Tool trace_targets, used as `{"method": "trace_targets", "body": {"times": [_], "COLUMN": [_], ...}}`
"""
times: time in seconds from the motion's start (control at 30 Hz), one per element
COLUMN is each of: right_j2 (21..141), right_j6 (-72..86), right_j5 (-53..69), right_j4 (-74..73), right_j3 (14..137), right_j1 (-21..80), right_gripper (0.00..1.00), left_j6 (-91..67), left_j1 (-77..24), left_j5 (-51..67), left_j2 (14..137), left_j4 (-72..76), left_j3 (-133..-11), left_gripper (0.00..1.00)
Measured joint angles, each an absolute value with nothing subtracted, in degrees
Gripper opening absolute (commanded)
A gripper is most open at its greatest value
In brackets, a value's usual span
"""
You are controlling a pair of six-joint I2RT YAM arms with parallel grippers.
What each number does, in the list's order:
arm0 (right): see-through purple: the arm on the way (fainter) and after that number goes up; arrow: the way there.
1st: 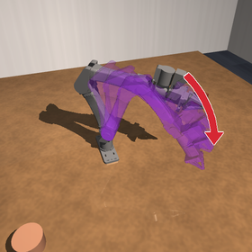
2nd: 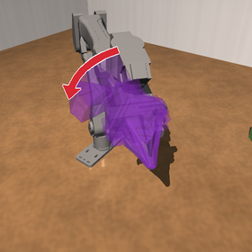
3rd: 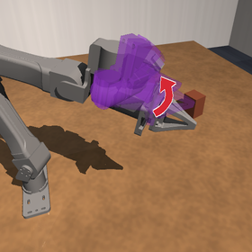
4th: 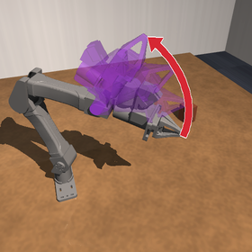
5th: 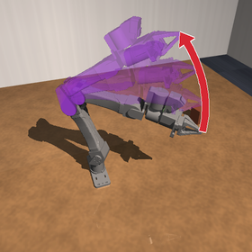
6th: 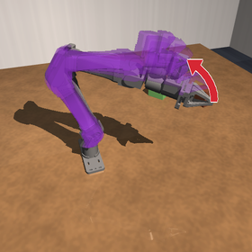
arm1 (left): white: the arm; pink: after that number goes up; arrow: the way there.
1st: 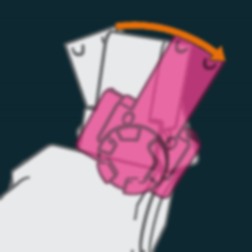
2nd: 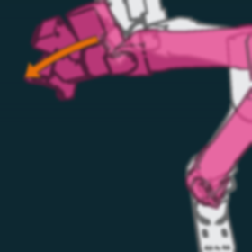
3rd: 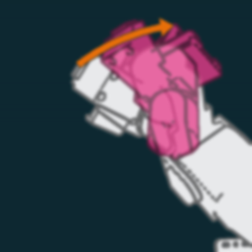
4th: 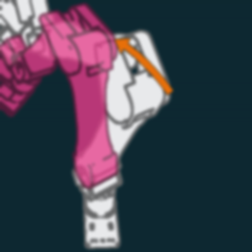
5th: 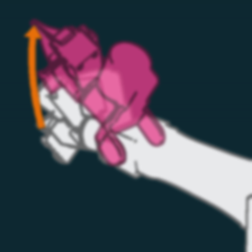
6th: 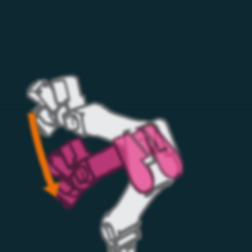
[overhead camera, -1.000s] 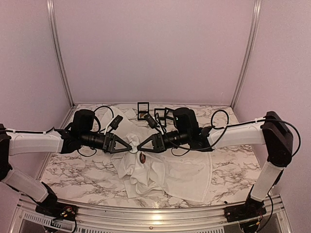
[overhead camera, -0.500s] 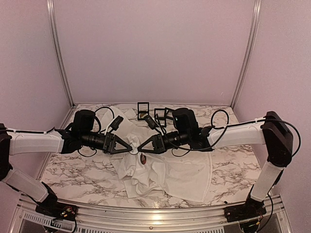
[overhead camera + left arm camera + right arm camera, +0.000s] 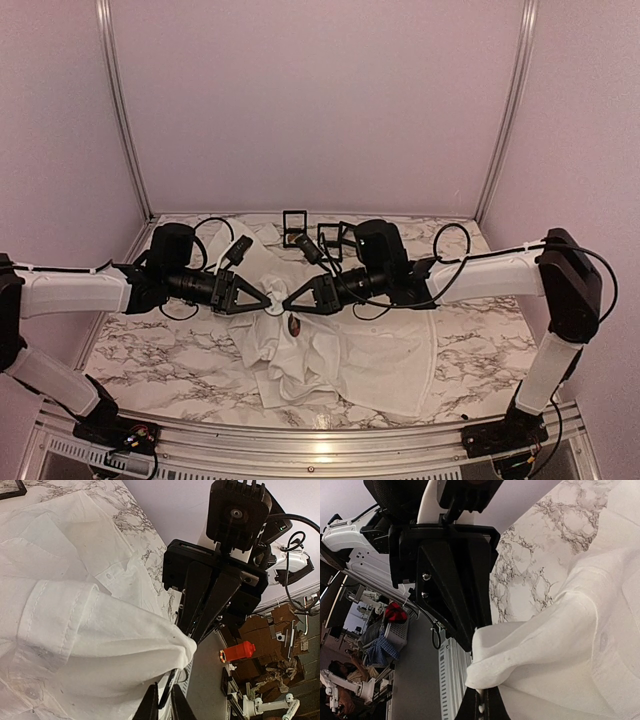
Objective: Remove the brooch from the garment
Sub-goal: Pass from the right arm to the left, then adjust the flattened clothing at the center of the board.
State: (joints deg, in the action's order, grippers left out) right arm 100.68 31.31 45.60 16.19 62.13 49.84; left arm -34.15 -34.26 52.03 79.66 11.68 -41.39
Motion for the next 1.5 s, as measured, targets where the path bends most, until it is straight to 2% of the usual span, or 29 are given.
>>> {"method": "trace_targets", "body": {"times": [0.07,0.13,0.23,0.3,0.37,0.43,0.6,0.7,0.9,1.1,1.27,1.5], "right_j2": [101.0,101.4,101.5,101.6,101.6,101.6,101.2,100.3,98.3,98.7,101.0,102.0], "right_j6": [31.2,30.9,31.0,30.9,30.3,30.0,28.7,28.6,27.1,24.3,22.9,22.1], "right_j5": [45.8,46.1,46.0,46.0,45.2,44.2,40.6,38.7,32.7,26.0,23.8,22.4], "right_j4": [15.9,15.7,15.2,15.1,14.7,14.1,12.7,12.8,12.1,9.2,9.3,8.1], "right_j3": [62.4,62.9,62.9,63.0,63.2,63.2,63.2,63.1,63.4,67.5,71.4,71.0], "right_j1": [49.8,49.8,49.7,49.5,49.5,49.6,49.6,49.6,49.6,49.6,50.0,51.5], "right_gripper": [0.00,0.00,0.01,0.11,0.26,0.36,0.51,0.52,0.66,0.66,0.61,0.42], "left_j6": [-34.3,-34.6,-34.5,-34.6,-34.8,-35.1,-36.0,-35.4,-31.7,-30.3,-31.1,-37.6], "left_j1": [-34.2,-34.2,-34.1,-34.1,-34.1,-34.1,-34.3,-34.6,-35.9,-37.8,-38.8,-39.1], "left_j5": [52.2,52.4,53.1,53.1,53.1,52.6,48.9,46.0,37.4,29.8,25.7,22.2], "left_j2": [79.8,79.8,79.8,79.9,79.8,79.8,78.1,76.9,72.8,68.6,68.3,67.0], "left_j4": [11.7,11.7,12.2,12.5,12.7,13.2,14.9,14.1,8.5,8.3,10.9,21.2], "left_j3": [-41.4,-41.4,-41.4,-41.4,-41.4,-41.4,-39.9,-39.4,-39.4,-37.6,-36.1,-29.5], "left_gripper": [0.13,0.00,0.00,0.00,0.00,0.00,0.00,0.00,0.00,0.00,0.00,0.00]}}
